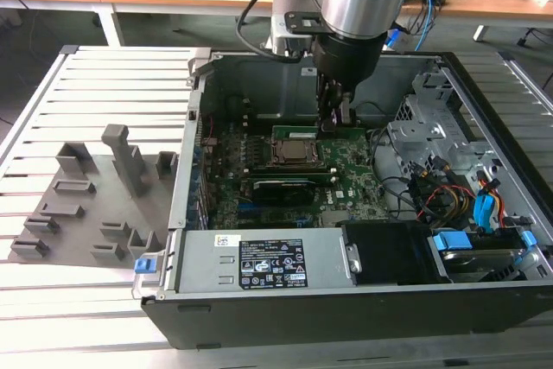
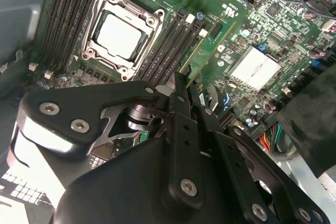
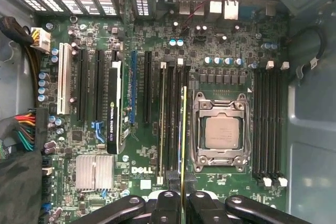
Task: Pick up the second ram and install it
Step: 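Insert the second ram into the second slot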
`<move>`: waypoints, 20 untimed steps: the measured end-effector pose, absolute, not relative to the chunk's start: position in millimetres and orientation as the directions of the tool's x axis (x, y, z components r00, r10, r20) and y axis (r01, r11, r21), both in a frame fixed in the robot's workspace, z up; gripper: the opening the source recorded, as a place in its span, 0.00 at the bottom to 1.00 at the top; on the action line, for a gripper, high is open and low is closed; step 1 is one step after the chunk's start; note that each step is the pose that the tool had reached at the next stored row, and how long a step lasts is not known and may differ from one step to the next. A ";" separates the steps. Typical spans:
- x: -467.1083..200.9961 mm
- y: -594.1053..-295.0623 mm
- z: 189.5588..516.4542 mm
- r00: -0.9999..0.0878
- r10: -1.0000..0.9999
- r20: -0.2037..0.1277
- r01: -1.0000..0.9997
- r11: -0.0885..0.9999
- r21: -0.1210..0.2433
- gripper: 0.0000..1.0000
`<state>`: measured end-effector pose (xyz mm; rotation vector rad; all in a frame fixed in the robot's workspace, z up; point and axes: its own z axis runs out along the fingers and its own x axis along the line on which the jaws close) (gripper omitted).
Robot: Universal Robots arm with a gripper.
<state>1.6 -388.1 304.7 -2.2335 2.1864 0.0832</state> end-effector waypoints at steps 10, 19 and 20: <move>-2.2 -390.3 292.3 0.021 -0.999 -0.048 -0.999 -0.022 0.027 0.14; -4.1 -390.2 280.0 0.021 -0.999 -0.048 -0.999 -0.022 0.027 0.14; -4.1 -390.3 278.5 0.021 -0.999 -0.048 -0.999 -0.022 0.027 0.14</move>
